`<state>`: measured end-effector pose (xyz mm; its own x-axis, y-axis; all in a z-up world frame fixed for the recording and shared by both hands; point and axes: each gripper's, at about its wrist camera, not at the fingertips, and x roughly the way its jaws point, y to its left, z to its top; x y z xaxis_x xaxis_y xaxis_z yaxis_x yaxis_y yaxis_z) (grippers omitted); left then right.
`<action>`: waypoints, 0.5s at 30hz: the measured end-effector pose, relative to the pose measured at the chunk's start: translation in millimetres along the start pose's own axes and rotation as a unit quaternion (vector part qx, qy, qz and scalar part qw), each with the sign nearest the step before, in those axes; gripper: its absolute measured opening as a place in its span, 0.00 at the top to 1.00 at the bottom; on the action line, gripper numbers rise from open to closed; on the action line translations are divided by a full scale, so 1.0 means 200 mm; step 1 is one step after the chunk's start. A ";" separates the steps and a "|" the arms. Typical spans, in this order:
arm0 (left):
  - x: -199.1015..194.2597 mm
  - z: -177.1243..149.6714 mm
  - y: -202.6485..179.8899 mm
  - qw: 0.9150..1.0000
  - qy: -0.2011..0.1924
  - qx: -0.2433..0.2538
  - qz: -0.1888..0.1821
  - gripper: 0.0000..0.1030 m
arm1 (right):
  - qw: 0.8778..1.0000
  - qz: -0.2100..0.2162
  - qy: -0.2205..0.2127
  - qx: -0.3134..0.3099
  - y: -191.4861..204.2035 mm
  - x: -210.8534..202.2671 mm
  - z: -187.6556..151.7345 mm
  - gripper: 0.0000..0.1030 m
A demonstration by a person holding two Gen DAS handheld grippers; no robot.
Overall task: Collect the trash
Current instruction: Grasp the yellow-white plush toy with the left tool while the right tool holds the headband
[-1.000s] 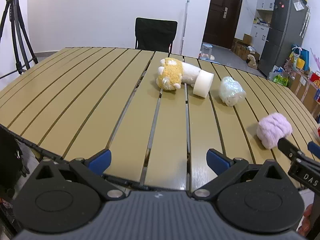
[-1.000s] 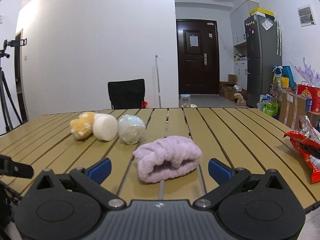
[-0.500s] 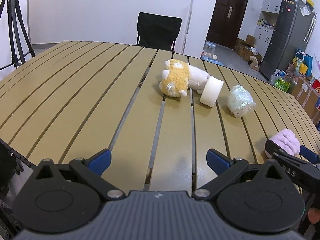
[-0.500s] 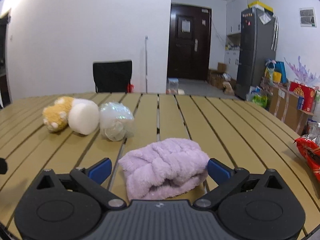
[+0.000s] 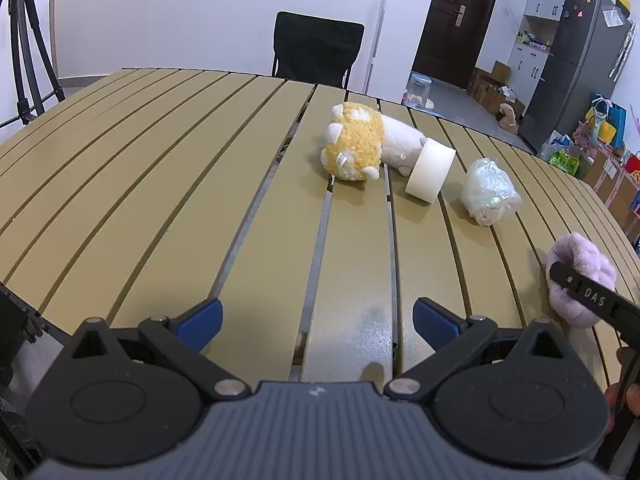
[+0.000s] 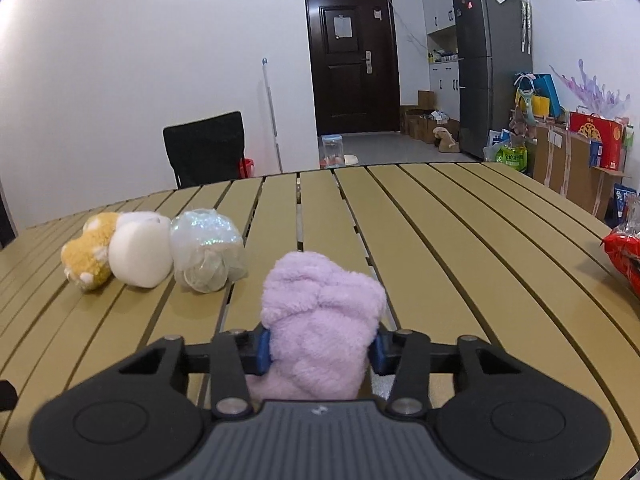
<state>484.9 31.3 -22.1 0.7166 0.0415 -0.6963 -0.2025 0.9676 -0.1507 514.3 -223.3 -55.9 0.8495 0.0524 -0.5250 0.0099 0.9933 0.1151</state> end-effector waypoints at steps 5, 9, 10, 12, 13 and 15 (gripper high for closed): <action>0.00 0.02 0.00 1.000 -0.007 0.001 0.001 0.00 | 0.999 0.012 -0.016 0.035 -0.07 -0.03 0.02 0.78; -0.03 0.08 0.00 1.000 -0.024 0.011 0.015 0.00 | 0.997 0.025 -0.025 0.073 -0.13 -0.02 0.04 0.80; -0.03 0.10 -0.01 0.999 -0.033 0.018 0.020 0.00 | 0.996 0.026 -0.027 0.078 -0.15 -0.02 0.04 0.80; -0.04 0.15 -0.02 0.998 -0.053 0.032 0.031 0.00 | 0.995 0.030 -0.034 0.088 -0.16 -0.02 0.06 0.80; -0.04 0.18 -0.03 0.997 -0.060 0.038 0.036 0.00 | 0.995 0.033 -0.037 0.091 -0.17 -0.02 0.07 0.80; -0.02 0.24 -0.05 0.996 -0.067 0.045 0.040 0.00 | 0.994 0.039 -0.044 0.097 -0.17 -0.01 0.10 0.80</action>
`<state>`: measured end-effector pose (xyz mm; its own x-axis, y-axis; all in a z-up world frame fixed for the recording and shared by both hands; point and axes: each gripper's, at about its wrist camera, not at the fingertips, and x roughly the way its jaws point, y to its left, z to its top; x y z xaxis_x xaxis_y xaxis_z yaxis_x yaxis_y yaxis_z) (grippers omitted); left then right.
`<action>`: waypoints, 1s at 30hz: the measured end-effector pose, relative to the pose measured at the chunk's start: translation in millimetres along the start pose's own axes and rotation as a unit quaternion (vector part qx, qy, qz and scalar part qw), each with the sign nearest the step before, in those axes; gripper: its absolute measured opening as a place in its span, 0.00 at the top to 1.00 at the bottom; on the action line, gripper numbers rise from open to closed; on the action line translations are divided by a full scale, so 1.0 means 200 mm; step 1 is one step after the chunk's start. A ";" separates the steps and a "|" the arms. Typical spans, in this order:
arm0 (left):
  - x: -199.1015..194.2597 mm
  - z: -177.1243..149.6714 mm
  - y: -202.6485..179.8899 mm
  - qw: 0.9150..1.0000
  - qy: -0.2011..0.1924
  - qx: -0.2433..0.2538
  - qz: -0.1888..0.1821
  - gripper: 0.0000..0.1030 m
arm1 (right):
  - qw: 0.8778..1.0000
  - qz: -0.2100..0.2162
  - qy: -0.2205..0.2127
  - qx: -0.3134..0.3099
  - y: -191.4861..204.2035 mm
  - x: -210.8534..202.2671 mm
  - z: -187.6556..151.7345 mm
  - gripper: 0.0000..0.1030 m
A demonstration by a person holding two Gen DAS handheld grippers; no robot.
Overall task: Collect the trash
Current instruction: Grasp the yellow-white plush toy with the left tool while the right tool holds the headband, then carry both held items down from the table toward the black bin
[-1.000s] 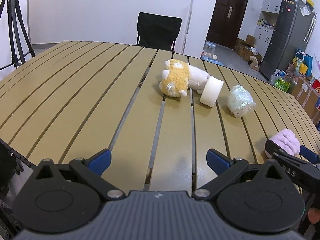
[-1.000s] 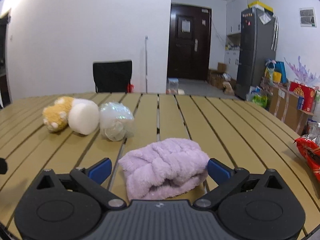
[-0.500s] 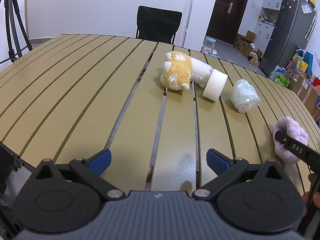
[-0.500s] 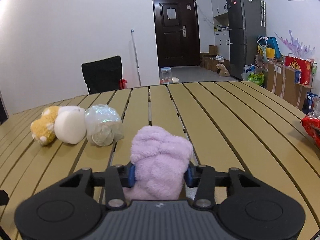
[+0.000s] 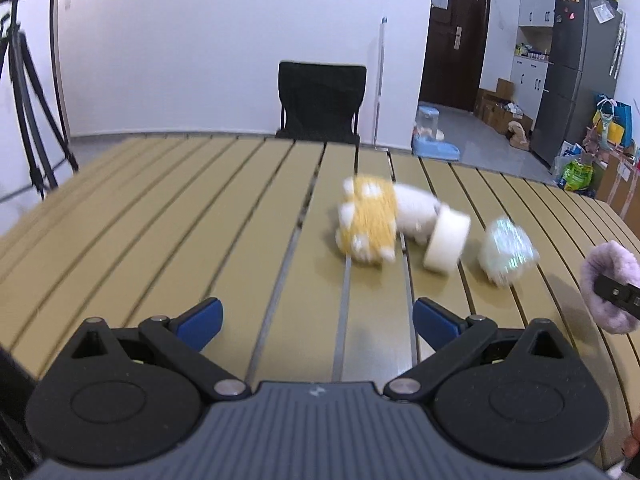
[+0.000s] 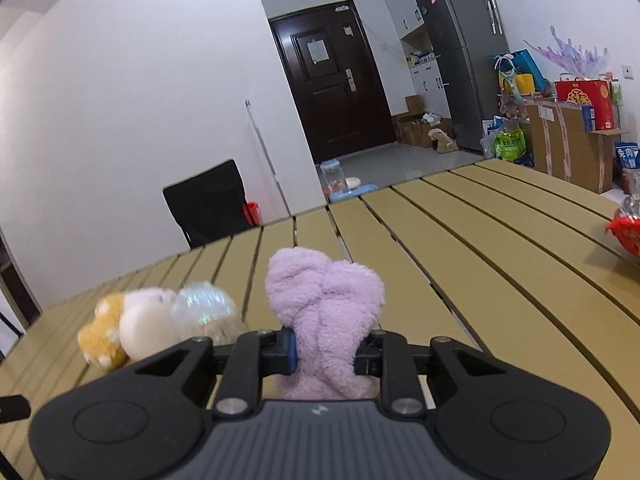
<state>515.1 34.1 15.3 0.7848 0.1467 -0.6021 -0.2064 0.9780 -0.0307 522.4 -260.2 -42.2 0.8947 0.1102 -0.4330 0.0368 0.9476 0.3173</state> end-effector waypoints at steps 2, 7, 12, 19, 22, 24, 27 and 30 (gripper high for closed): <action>0.04 0.06 -0.02 1.000 -0.004 0.010 0.004 0.00 | 1.000 0.007 -0.008 0.002 0.01 0.01 0.04 0.80; 0.15 0.20 -0.10 0.999 -0.018 0.043 0.022 0.00 | 0.999 0.019 -0.040 -0.001 0.02 0.03 0.12 0.80; 0.33 0.29 -0.17 0.998 0.009 0.049 0.025 0.00 | 0.998 0.023 -0.059 0.016 -0.03 0.07 0.17 0.80; 0.62 0.30 -0.27 0.995 0.044 0.082 0.046 0.07 | 0.998 0.022 -0.047 0.043 -0.13 0.20 0.17 0.80; 0.67 0.31 -0.28 0.995 0.054 0.078 0.030 0.13 | 0.998 0.027 -0.041 0.043 -0.14 0.23 0.17 0.80; 0.70 0.30 -0.29 0.995 0.057 0.079 0.024 0.18 | 0.998 0.030 -0.036 0.038 -0.12 0.25 0.17 0.80; 0.73 0.30 -0.29 0.995 0.065 0.074 0.001 0.43 | 0.998 0.035 -0.032 0.029 -0.11 0.27 0.16 0.80; 0.71 0.30 -0.27 0.996 0.061 0.069 -0.007 0.50 | 0.999 0.037 -0.029 0.027 -0.11 0.28 0.18 0.80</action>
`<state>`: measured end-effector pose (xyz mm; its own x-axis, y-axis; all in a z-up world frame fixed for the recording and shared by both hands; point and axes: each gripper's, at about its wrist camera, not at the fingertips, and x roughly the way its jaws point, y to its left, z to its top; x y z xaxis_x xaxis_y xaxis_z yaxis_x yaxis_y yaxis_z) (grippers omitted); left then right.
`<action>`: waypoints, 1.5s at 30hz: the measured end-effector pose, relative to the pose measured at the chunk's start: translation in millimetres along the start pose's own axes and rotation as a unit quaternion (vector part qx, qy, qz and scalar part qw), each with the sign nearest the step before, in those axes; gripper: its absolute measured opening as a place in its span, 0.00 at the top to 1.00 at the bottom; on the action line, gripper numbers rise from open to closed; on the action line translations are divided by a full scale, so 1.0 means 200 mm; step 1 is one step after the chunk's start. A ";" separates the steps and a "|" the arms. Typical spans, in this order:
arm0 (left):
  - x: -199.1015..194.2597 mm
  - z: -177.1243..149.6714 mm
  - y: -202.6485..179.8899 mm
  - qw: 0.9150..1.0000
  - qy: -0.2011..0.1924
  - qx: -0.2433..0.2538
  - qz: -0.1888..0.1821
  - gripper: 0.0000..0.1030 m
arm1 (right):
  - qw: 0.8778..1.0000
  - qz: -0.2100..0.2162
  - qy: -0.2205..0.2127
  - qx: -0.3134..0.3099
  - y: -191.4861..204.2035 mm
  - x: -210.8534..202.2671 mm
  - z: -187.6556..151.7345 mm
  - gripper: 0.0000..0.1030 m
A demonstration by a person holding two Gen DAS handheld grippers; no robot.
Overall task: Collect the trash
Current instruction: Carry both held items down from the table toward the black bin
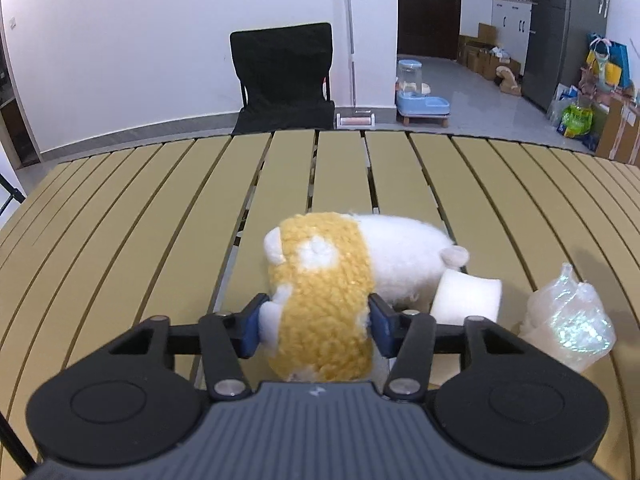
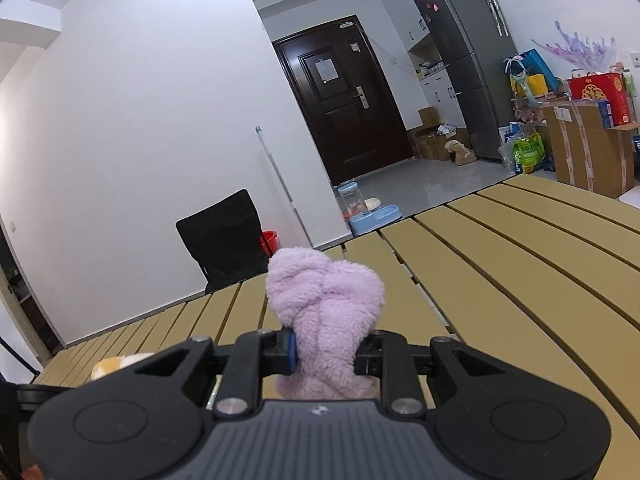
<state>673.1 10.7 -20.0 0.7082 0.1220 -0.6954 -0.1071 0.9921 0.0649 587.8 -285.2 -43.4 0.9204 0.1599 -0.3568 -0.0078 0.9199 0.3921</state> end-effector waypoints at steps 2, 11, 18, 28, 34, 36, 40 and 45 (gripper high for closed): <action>-0.01 -0.01 0.00 1.000 -0.003 0.001 -0.001 0.51 | 1.000 0.002 0.000 0.000 0.00 0.00 0.00 0.80; -0.15 0.01 0.04 1.000 -0.023 -0.018 0.002 0.53 | 1.000 0.015 0.003 -0.003 0.00 -0.02 0.00 0.80; -0.31 -0.02 0.08 0.999 -0.037 -0.038 0.013 0.53 | 0.999 0.028 0.004 -0.021 0.03 -0.09 0.02 0.80; -0.52 -0.10 0.17 0.997 -0.045 -0.054 0.016 0.53 | 0.998 0.042 0.000 -0.055 0.10 -0.24 0.05 0.80; -0.67 -0.16 0.21 0.997 -0.052 -0.055 0.017 0.53 | 0.996 0.050 0.007 -0.070 0.13 -0.36 -0.01 0.80; -0.72 -0.19 0.22 0.997 -0.054 -0.055 0.018 0.53 | 0.996 0.051 0.012 -0.072 0.14 -0.39 -0.03 0.80; -0.83 -0.26 0.23 0.997 -0.061 -0.053 0.015 0.53 | 0.995 0.055 0.020 -0.075 0.13 -0.48 -0.08 0.80; -0.94 -0.37 0.23 0.996 -0.067 -0.050 0.013 0.53 | 0.994 0.060 0.027 -0.084 0.15 -0.59 -0.16 0.80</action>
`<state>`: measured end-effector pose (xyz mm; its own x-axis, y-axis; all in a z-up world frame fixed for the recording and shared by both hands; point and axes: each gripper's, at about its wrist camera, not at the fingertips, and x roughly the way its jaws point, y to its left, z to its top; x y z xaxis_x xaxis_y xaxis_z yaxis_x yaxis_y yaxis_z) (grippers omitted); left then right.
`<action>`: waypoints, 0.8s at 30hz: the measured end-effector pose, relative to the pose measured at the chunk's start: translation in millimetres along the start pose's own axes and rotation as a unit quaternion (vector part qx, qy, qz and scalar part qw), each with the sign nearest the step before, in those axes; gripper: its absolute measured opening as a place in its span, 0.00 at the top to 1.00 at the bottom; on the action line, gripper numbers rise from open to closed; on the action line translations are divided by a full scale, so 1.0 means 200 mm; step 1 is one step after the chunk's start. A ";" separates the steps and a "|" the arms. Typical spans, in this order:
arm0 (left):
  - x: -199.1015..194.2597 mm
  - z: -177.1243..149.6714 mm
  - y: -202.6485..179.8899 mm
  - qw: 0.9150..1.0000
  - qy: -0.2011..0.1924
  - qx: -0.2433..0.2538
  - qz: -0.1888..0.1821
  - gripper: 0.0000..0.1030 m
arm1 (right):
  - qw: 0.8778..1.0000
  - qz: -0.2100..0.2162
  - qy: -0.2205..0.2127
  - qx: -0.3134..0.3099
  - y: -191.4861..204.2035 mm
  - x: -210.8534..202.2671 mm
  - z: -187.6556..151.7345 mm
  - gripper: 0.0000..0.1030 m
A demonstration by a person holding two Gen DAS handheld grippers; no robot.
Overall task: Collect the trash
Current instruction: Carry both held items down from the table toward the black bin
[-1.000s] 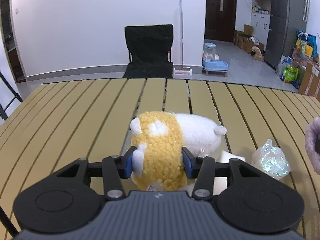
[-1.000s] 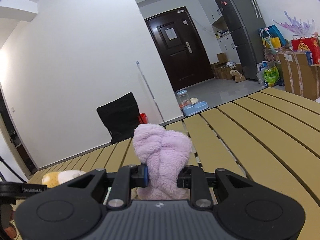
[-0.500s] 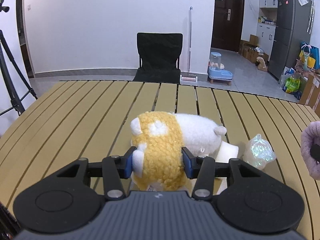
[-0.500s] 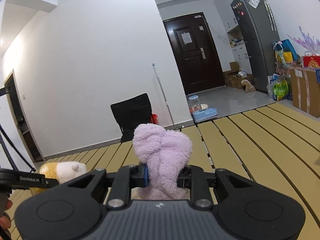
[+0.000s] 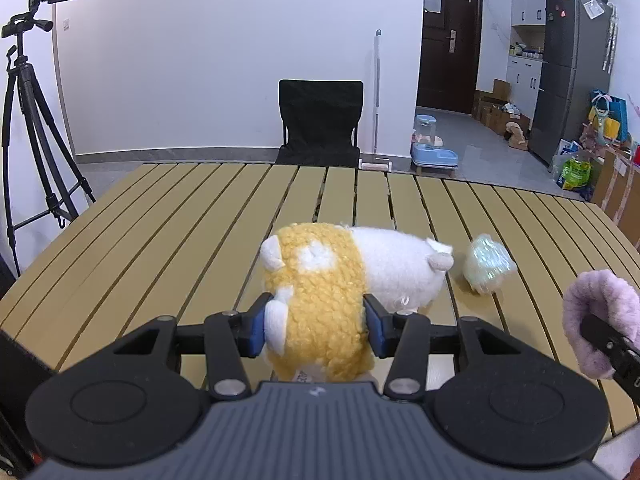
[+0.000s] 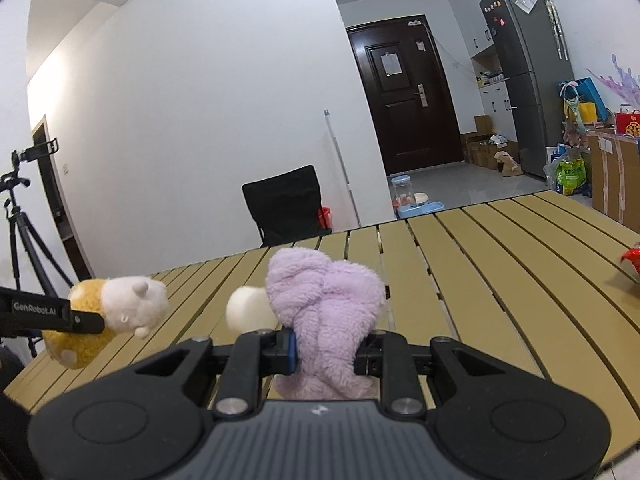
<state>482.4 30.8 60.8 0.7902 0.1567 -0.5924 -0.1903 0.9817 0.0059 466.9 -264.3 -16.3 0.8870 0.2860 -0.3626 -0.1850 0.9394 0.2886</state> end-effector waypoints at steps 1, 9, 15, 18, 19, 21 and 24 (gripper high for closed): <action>-0.03 -0.02 0.01 1.000 -0.001 0.001 0.000 0.53 | 1.000 0.001 0.000 -0.002 0.01 -0.02 -0.01 0.80; -0.24 -0.20 0.03 1.000 -0.010 0.008 -0.004 0.53 | 1.000 0.015 0.000 -0.015 0.08 -0.22 -0.14 0.80; -0.37 -0.33 0.05 1.000 -0.007 0.012 -0.008 0.53 | 0.999 0.022 0.008 -0.027 0.14 -0.34 -0.24 0.80; -0.43 -0.41 0.06 1.000 -0.005 0.014 -0.013 0.53 | 0.999 0.025 0.016 -0.031 0.16 -0.40 -0.30 0.80; -0.45 -0.43 0.06 1.000 -0.004 0.014 -0.015 0.53 | 0.999 0.026 0.019 -0.033 0.17 -0.43 -0.32 0.80; -0.48 -0.48 0.06 1.000 -0.002 0.014 -0.017 0.53 | 0.999 0.028 0.024 -0.036 0.19 -0.48 -0.37 0.80; -0.53 -0.56 0.05 1.000 0.002 0.018 -0.023 0.53 | 0.998 0.030 0.032 -0.044 0.21 -0.54 -0.43 0.80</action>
<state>331.5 12.9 34.2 0.7957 0.1119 -0.5952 -0.1335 0.9910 0.0077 327.7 -239.5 -41.2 0.8448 0.3512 -0.4037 -0.2755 0.9323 0.2343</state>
